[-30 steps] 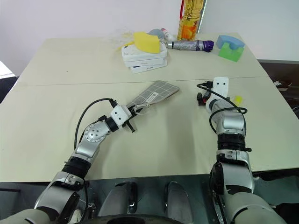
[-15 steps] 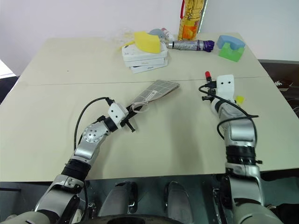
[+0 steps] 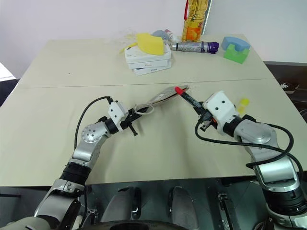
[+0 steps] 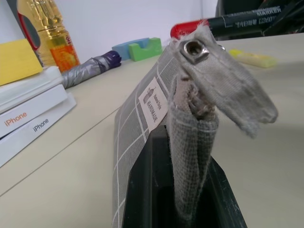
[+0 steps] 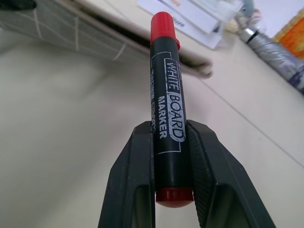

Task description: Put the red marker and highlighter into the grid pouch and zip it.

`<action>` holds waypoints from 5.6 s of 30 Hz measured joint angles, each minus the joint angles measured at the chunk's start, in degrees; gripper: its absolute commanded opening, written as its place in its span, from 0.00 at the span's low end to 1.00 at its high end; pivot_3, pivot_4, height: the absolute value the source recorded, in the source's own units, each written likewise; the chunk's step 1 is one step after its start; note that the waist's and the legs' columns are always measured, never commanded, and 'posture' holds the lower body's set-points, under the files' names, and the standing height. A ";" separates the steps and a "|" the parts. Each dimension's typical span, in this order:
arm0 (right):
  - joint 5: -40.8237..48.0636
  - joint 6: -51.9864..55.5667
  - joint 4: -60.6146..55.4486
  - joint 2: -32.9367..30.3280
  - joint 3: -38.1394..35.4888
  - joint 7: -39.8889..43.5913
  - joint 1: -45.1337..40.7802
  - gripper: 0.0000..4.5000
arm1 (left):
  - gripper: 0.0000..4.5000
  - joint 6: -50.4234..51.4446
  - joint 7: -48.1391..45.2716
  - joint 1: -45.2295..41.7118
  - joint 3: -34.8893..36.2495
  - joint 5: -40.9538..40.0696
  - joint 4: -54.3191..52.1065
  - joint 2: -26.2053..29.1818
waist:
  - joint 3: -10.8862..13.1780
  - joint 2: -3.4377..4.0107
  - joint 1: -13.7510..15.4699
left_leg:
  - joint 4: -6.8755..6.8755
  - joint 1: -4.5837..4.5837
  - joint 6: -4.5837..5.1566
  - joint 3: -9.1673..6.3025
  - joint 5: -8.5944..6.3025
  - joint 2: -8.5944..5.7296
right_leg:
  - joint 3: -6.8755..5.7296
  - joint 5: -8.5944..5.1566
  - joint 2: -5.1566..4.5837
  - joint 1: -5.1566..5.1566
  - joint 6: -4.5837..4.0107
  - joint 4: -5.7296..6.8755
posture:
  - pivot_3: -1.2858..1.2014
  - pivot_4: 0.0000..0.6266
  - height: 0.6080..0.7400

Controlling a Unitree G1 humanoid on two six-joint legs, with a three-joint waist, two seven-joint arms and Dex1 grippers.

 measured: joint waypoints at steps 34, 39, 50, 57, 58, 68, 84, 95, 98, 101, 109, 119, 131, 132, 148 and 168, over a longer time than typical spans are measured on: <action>-0.95 -1.07 1.72 -0.14 -3.81 0.58 3.40 0.10 | 0.00 -0.58 -0.64 -0.46 -0.22 0.68 0.03 -0.93 | 0.00 0.00 0.05 | -0.01 -0.01 0.00 0.00 0.00 -0.01 | 0.00 0.00 0.00 0.01 0.00 -0.01 | 0.52 0.24 1.00; -0.99 -1.65 2.52 -0.14 -3.81 0.71 3.39 0.10 | 0.00 -0.63 -0.88 -0.46 -0.30 0.84 0.03 -0.93 | 0.00 0.00 0.04 | 0.00 -0.01 0.00 0.00 0.00 -0.01 | 0.00 0.00 0.00 0.01 0.00 0.00 | 0.52 0.24 1.00; -0.91 -1.75 2.52 -0.53 -4.89 1.00 2.91 0.10 | 0.00 -1.26 -1.15 -0.39 -0.58 1.43 0.04 -0.91 | 0.00 0.00 0.05 | 0.00 -0.01 0.00 0.01 0.00 -0.01 | 0.00 0.00 0.00 0.01 0.00 0.00 | 0.52 0.24 1.00; -0.97 -1.90 2.52 -0.52 -4.87 1.10 3.11 0.10 | 0.00 -1.27 -1.42 -0.39 -0.59 1.42 0.04 -0.93 | 0.00 0.00 0.05 | 0.01 0.00 0.00 0.01 0.00 -0.01 | 0.00 0.00 0.00 0.01 0.00 0.00 | 0.52 0.24 1.00; -0.97 -2.02 2.53 -0.52 -4.86 1.11 3.19 0.10 | 0.00 -1.27 -1.44 -0.39 -0.58 1.42 0.04 -0.94 | 0.00 0.00 0.04 | 0.01 -0.01 0.00 0.01 0.00 -0.01 | 0.00 0.00 0.00 0.01 0.00 0.00 | 0.52 0.24 1.00; -1.04 -2.31 2.50 -0.76 -4.07 2.43 3.17 0.10 | 0.00 -1.49 -2.44 -0.39 -0.58 1.34 0.03 -0.76 | 0.00 0.00 0.04 | 0.02 0.00 0.00 0.01 0.00 -0.01 | 0.00 0.00 0.00 0.01 0.00 0.01 | 0.52 0.24 1.00; -13.54 -13.08 -4.29 -17.61 12.95 16.35 -0.22 0.10 | 0.00 -2.32 -21.85 -2.20 -4.39 -2.36 -2.20 7.44 | 0.00 0.00 -0.02 | 0.05 0.00 0.00 0.01 0.00 0.00 | -0.01 -0.01 0.01 0.01 -0.01 0.00 | 0.52 0.24 1.00; -13.94 -9.71 -5.88 -12.91 14.26 18.03 -3.38 0.97 | 0.00 -3.08 -24.55 -4.05 -4.33 -2.78 -1.03 7.28 | 0.00 -0.01 0.08 | 0.14 -0.01 0.00 -0.01 0.00 -0.01 | -0.01 0.00 -0.01 0.06 0.00 0.01 | 0.52 0.24 1.00; -9.01 -3.78 -7.96 -9.27 8.24 17.27 -2.57 0.97 | 0.00 -3.28 -22.63 -3.97 -4.17 -2.70 0.30 6.50 | 0.00 -0.02 0.08 | 0.15 0.00 0.00 -0.03 0.00 -0.01 | -0.02 0.00 0.00 0.07 -0.01 0.03 | 0.52 0.24 1.00; -1.73 4.26 -10.39 -4.80 -0.41 16.17 -1.61 0.97 | 0.00 -4.00 -20.27 -3.45 -3.84 -2.31 1.23 6.41 | 0.00 -0.03 0.05 | 0.14 0.01 0.00 -0.12 0.00 0.00 | -0.01 0.01 -0.01 0.09 -0.01 0.02 | 0.52 0.24 1.00; 2.52 23.43 -0.64 8.73 -18.78 -0.74 -2.42 0.99 | 0.00 -5.49 -11.62 -1.41 -3.18 -0.19 3.89 3.21 | -0.05 -0.03 0.11 | 0.21 0.05 0.00 -0.24 0.00 -0.03 | -0.02 0.03 -0.07 0.16 -0.03 0.07 | 0.52 0.24 1.00; -2.84 21.23 23.16 17.35 -24.19 -22.31 -10.02 0.99 | 0.00 -5.46 -5.22 -3.25 -2.89 2.02 6.36 -0.57 | -0.07 0.04 -0.03 | 0.13 0.04 0.00 0.01 0.00 -0.04 | 0.00 0.03 -0.03 0.10 -0.02 0.11 | 0.52 0.24 1.00; -0.97 13.82 36.41 18.99 -25.54 -27.30 -14.94 0.20 | 0.00 -5.02 -5.17 -3.28 -2.69 2.44 5.72 -0.05 | -0.08 0.06 -0.16 | 0.06 0.06 0.01 0.02 0.01 -0.03 | 0.01 0.04 -0.02 0.09 -0.02 0.13 | 0.52 0.24 1.00; -0.99 13.44 36.33 18.94 -25.20 -27.30 -14.72 0.20 | 0.00 -4.97 -5.14 -3.22 -2.67 2.44 5.56 0.03 | -0.08 0.06 -0.17 | 0.05 0.06 0.01 0.02 0.01 -0.03 | 0.01 0.04 -0.01 0.08 -0.02 0.13 | 0.52 0.24 1.00; 3.65 1.21 -3.08 -4.89 -11.23 3.48 10.51 0.20 | 0.00 -3.85 -5.93 -4.79 -1.02 1.11 6.61 1.07 | 0.05 0.17 -0.06 | 0.10 0.05 0.02 -0.06 -0.01 -0.01 | 0.05 -0.02 0.08 0.10 0.07 0.04 | 0.52 0.24 1.00; 6.38 3.78 -3.31 -4.06 -8.57 3.13 8.04 0.20 | 0.00 -3.95 -8.02 -4.28 -1.24 0.10 5.78 -0.03 | 0.07 0.14 0.07 | 0.15 0.02 0.02 -0.07 -0.01 -0.03 | 0.04 -0.02 0.04 0.13 0.06 0.02 | 0.52 0.24 1.00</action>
